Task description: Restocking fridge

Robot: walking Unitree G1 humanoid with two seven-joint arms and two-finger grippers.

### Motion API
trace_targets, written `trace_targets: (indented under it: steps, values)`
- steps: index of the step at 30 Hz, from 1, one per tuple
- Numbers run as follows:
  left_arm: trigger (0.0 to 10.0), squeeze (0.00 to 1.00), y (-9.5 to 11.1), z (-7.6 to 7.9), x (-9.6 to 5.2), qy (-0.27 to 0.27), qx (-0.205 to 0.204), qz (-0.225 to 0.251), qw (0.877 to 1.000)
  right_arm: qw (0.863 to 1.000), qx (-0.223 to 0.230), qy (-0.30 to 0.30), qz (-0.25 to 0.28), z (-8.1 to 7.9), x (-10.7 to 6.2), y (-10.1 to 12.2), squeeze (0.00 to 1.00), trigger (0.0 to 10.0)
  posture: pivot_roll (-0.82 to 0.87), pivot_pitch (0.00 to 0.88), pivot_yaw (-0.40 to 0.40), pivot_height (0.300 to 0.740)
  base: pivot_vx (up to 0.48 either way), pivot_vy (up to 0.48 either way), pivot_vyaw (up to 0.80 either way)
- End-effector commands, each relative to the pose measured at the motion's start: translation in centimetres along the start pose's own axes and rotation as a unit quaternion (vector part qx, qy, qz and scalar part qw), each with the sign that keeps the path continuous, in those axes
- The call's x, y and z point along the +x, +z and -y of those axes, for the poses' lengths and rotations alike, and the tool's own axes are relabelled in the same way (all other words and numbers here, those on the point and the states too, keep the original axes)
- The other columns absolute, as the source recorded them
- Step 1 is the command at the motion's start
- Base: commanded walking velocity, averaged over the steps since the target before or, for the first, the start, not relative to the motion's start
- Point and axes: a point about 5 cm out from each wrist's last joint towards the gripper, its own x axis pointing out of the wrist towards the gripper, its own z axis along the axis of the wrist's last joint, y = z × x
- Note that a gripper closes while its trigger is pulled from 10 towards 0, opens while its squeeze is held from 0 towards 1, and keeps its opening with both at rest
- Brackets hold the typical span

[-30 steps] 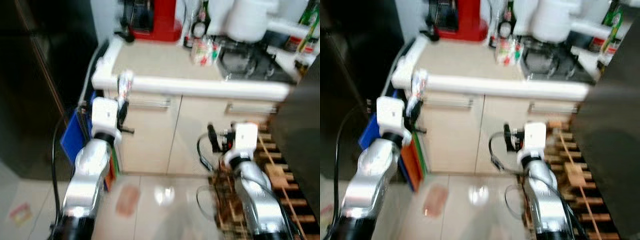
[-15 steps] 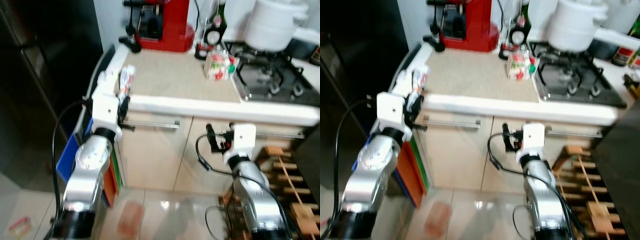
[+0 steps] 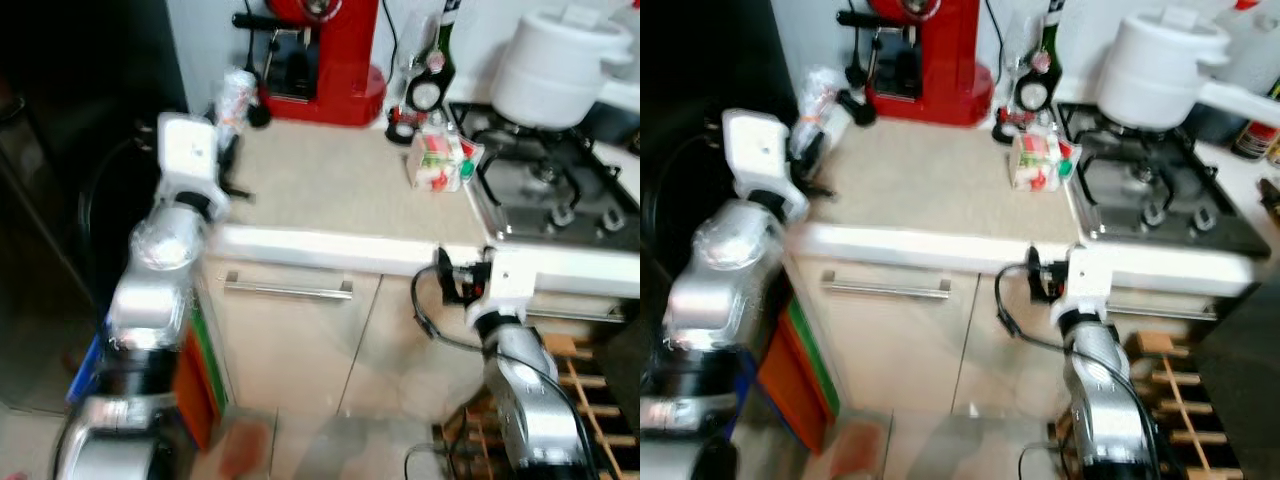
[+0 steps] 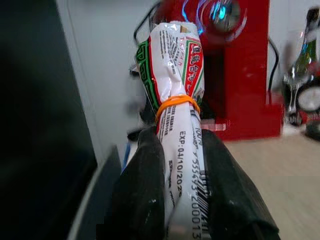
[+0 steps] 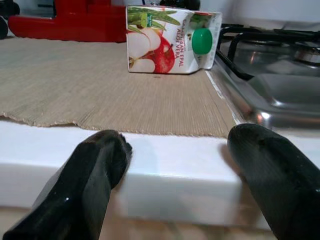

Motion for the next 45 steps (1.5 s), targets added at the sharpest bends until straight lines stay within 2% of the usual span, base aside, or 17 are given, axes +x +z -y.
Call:
trace_targets:
  steps: [1,3,4,5,6,7,9,11,13,18,23,30,31,33,34,41,45]
  values:
    - [10.0,0.00,-0.3,0.7,0.4,-0.015,-0.003,-0.009,1.000,1.000,0.000,0.005,-0.020,-0.1,0.1,-0.7,0.04,10.0,0.04,0.000,-0.007,0.740,0.000,0.000,0.00]
    - [10.0,0.00,-0.3,0.4,1.1,-0.020,-0.016,-0.028,0.999,1.000,0.001,0.000,-0.016,0.0,0.3,-0.4,0.04,10.0,0.03,0.000,-0.001,0.740,0.000,0.000,0.00]
    - [10.0,0.00,-0.3,0.5,2.0,-0.038,-0.025,-0.051,0.998,1.000,0.001,-0.001,-0.014,0.1,0.3,-0.3,0.05,10.0,0.03,0.000,-0.001,0.740,0.000,0.000,0.00]
    - [10.0,0.00,-0.3,0.5,2.0,-0.038,-0.025,-0.051,0.998,1.000,0.001,-0.001,-0.014,0.1,0.3,-0.3,0.05,10.0,0.03,0.000,-0.001,0.740,0.000,0.000,0.00]
    - [10.0,0.00,-0.6,1.2,3.2,-0.063,-0.041,-0.090,0.993,1.000,-0.001,-0.001,-0.020,0.0,0.0,-0.6,0.05,10.0,0.04,0.000,0.004,0.740,0.000,0.000,0.00]
    - [10.0,0.00,-0.6,1.2,3.2,-0.063,-0.041,-0.090,0.993,1.000,-0.001,-0.001,-0.020,0.0,0.0,-0.6,0.05,10.0,0.04,0.000,0.004,0.740,0.000,0.000,0.00]
    - [10.0,0.00,-0.7,1.7,4.4,-0.078,-0.065,-0.120,0.988,1.000,0.000,0.001,-0.025,-0.2,-0.3,-1.0,0.05,10.0,0.03,0.000,0.012,0.740,0.000,0.000,0.00]
    - [10.0,0.00,-0.7,1.7,4.4,-0.078,-0.065,-0.120,0.988,1.000,0.000,0.001,-0.025,-0.2,-0.3,-1.0,0.05,10.0,0.03,0.000,0.012,0.740,0.000,0.000,0.00]
    - [10.0,0.00,-1.2,2.0,5.1,-0.085,-0.087,-0.152,0.981,1.000,0.005,-0.001,-0.026,-0.6,-0.5,-1.0,0.05,10.0,0.02,0.000,0.025,0.740,0.000,0.000,0.00]
    - [10.0,0.00,-1.5,2.6,5.5,-0.107,-0.123,-0.182,0.970,1.000,0.006,-0.002,-0.027,-0.8,-0.8,-1.0,0.05,10.0,0.00,0.000,0.040,0.740,0.000,0.000,0.00]
    - [10.0,0.00,-2.4,2.6,5.4,-0.104,-0.130,-0.218,0.962,0.999,0.009,-0.009,-0.034,-0.8,-1.5,-1.3,0.05,10.0,-0.01,0.000,0.059,0.740,0.000,0.000,0.00]
    - [10.0,0.00,-2.7,2.7,5.4,-0.110,-0.140,-0.232,0.956,0.999,0.014,-0.012,-0.040,-1.3,-2.0,-1.6,0.05,10.0,-0.01,0.000,0.075,0.740,0.000,0.000,0.00]
    - [10.0,0.80,-2.9,2.9,5.3,-0.114,-0.142,-0.243,0.953,0.999,0.016,-0.012,-0.041,-1.3,-2.0,-1.6,0.05,10.0,-0.01,0.000,0.079,0.740,0.000,0.000,0.00]
    - [10.0,0.80,-3.1,3.0,5.2,-0.115,-0.143,-0.249,0.951,0.999,0.016,-0.013,-0.042,-1.3,-2.0,-1.6,0.05,10.0,-0.01,0.000,0.079,0.740,0.000,0.000,0.00]
    - [10.0,1.00,-3.3,3.1,5.1,-0.119,-0.144,-0.260,0.947,0.999,0.017,-0.013,-0.044,-1.4,-2.0,-1.7,0.05,10.0,-0.01,0.000,0.079,0.740,0.000,0.000,0.00]
    - [10.0,1.00,-3.4,2.9,5.1,-0.117,-0.140,-0.266,0.947,0.999,0.014,-0.012,-0.046,-1.3,-1.8,-1.7,0.05,10.0,-0.01,0.000,0.063,0.740,0.000,0.000,0.00]
    - [10.0,1.00,-2.7,2.8,5.4,-0.123,-0.139,-0.255,0.949,0.999,0.005,-0.007,-0.044,-0.9,-1.4,-1.4,0.05,10.0,-0.01,0.000,0.048,0.740,0.000,0.000,0.00]
